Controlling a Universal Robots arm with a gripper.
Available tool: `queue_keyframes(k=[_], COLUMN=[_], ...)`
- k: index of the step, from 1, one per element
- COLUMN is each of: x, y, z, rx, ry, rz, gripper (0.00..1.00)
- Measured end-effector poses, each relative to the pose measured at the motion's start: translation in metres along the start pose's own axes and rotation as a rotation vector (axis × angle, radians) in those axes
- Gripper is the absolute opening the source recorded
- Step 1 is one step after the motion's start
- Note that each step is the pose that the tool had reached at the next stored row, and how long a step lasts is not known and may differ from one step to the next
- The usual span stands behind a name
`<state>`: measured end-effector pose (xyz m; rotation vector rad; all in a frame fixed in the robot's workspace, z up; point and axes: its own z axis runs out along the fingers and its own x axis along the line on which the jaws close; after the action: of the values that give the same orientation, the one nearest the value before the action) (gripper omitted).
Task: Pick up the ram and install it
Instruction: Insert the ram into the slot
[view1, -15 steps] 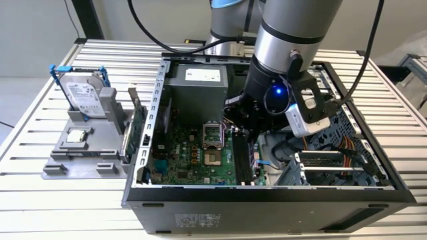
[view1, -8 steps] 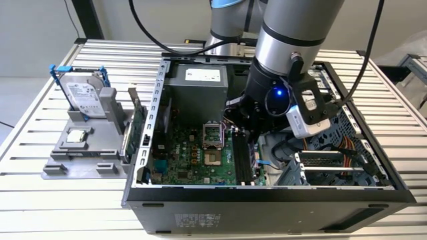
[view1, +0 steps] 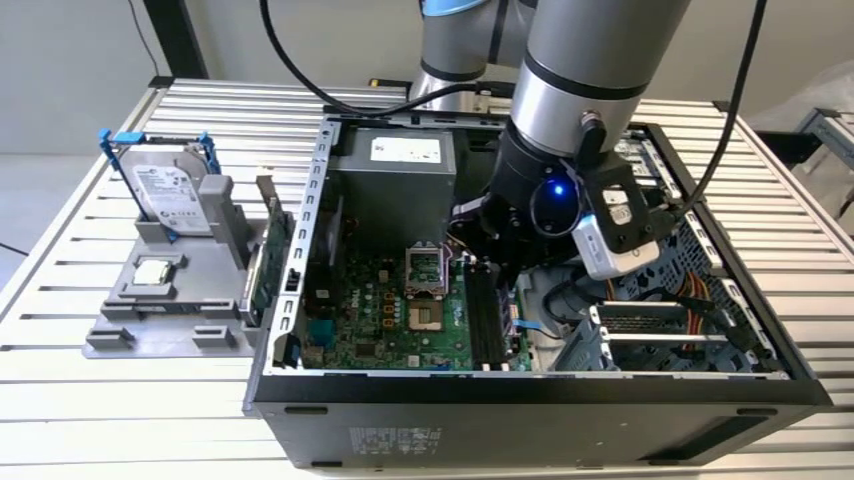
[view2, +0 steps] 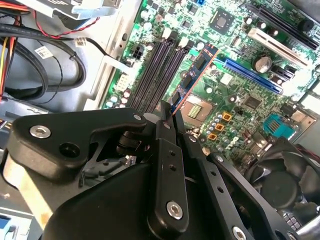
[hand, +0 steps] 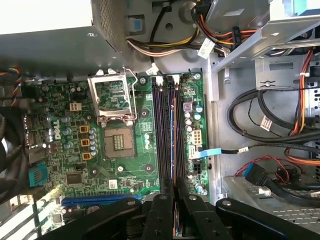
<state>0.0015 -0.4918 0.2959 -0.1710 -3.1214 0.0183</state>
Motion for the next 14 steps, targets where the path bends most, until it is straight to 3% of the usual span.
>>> queue_keyframes(k=[14], x=[-0.0076], y=[0.0090], z=[0.0099], rx=[0.0001], ry=[-0.0001], rz=[-0.005], gripper=[0.00])
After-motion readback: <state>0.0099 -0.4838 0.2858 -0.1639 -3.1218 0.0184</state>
